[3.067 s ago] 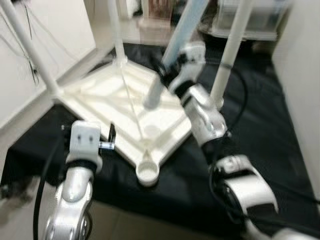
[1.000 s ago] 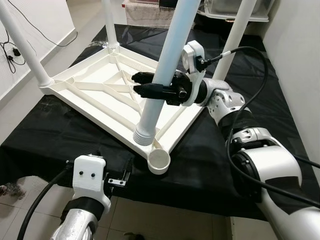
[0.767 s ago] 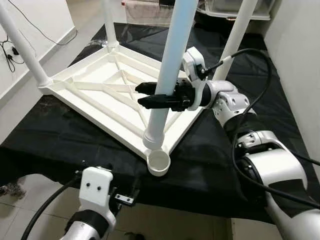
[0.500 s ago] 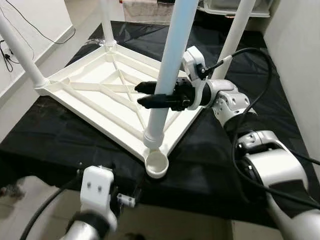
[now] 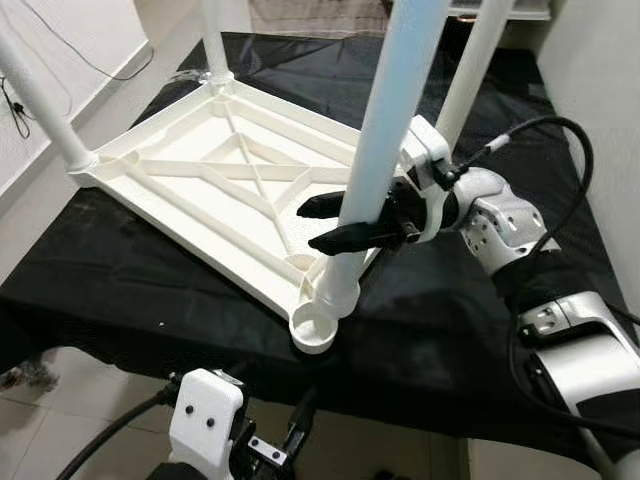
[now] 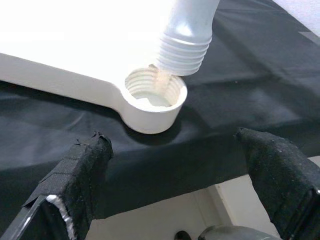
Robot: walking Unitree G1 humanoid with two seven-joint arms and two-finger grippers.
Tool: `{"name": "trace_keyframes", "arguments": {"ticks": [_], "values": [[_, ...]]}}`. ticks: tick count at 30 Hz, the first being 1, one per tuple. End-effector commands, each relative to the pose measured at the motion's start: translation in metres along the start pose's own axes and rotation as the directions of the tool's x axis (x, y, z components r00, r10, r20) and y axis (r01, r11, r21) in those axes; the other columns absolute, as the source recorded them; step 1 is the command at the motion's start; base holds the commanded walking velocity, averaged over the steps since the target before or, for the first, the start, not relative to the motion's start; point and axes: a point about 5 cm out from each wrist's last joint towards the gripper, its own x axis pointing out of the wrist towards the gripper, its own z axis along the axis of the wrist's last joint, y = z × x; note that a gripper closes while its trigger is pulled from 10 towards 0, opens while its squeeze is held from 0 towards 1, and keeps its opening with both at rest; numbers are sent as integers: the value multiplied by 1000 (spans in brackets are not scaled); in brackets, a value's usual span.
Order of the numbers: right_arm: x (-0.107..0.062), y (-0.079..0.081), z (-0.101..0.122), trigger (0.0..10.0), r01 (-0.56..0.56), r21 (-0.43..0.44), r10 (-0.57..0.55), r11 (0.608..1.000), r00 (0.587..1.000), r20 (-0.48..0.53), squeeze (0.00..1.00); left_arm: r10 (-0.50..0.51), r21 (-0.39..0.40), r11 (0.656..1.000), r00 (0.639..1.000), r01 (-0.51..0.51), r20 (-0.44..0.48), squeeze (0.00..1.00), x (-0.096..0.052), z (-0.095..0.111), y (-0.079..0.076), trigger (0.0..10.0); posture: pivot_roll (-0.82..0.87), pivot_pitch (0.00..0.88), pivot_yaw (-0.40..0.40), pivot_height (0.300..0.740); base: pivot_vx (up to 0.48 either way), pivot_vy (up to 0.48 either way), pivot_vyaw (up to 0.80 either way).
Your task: Building children table
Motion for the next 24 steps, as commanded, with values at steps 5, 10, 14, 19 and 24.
{"name": "trace_keyframes", "arguments": {"ticks": [5, 10, 14, 19, 24], "values": [[7, 6, -16, 10000, -42, 39, 43, 998, 999, -25, 0, 41, 42, 998, 999, -40, -29, 0, -5, -5, 5, 10000, 110, 257, 15, 734, 0, 0, 0], [12, 11, -19, 10000, -77, 60, 77, 995, 997, 10, 0, 152, 176, 973, 988, -146, -22, 0, -10, -4, 22, 10000, 115, 256, 12, 734, 0, 0, 0], [15, 14, -17, 10000, -101, 63, 100, 993, 995, 24, 0, 132, 195, 973, 991, -125, -22, 0, -12, -2, 21, 10000, 115, 253, 11, 734, 0, 0, 0], [21, 14, -25, 10000, -112, 60, 112, 992, 994, -1, 0, 94, 251, 964, 995, -83, -29, 0, -10, -4, 17, 10000, 108, 248, 8, 734, 0, 0, 0], [22, 15, -27, 10000, -122, 63, 123, 990, 992, -12, 0, 79, 285, 956, 997, -70, -21, 0, -9, -5, 14, 10000, 107, 246, 5, 734, 0, 0, 0]]}}
